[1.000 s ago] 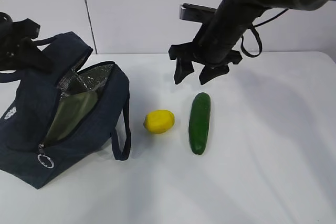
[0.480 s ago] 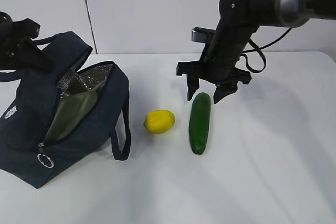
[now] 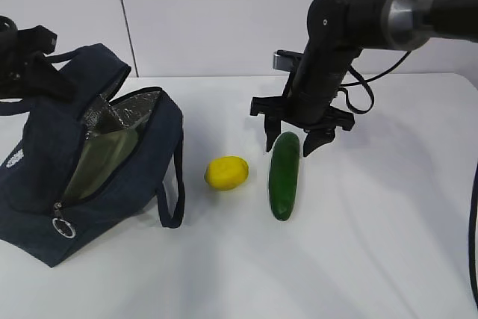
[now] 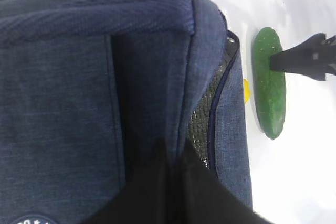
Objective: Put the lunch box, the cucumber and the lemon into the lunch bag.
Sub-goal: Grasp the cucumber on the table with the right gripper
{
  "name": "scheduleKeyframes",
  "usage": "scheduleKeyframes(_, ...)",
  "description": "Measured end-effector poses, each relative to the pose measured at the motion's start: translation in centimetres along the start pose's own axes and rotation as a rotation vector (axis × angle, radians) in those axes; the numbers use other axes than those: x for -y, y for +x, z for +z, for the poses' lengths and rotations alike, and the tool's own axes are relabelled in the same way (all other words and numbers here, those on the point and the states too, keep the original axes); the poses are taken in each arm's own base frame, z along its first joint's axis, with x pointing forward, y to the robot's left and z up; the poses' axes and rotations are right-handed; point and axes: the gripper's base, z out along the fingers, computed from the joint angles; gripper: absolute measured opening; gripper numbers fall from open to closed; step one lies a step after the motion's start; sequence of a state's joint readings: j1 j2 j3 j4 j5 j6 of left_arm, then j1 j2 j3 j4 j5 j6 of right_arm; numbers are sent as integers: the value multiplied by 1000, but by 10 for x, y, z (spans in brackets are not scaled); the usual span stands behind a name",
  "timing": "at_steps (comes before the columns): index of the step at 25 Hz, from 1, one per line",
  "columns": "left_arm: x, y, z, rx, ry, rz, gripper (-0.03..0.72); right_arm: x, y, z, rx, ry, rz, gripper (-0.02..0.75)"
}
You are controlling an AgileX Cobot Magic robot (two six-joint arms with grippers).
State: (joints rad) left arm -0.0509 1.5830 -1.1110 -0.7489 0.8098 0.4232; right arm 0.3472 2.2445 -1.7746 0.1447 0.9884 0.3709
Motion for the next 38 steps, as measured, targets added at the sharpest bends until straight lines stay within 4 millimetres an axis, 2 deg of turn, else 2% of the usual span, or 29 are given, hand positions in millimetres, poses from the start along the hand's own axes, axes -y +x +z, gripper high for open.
scheduleKeyframes(15, 0, 0, 0, 2, -1, 0, -3, 2, -2, 19, 0, 4, 11, 493)
scheduleKeyframes(27, 0, -1, 0, 7, -3, 0, -3, 2, -4, 20, 16, 7, 5, 489)
scheduleKeyframes(38, 0, -1, 0, 7, -3, 0, -3, 3, -4, 24, 10, 11, 6, 351)
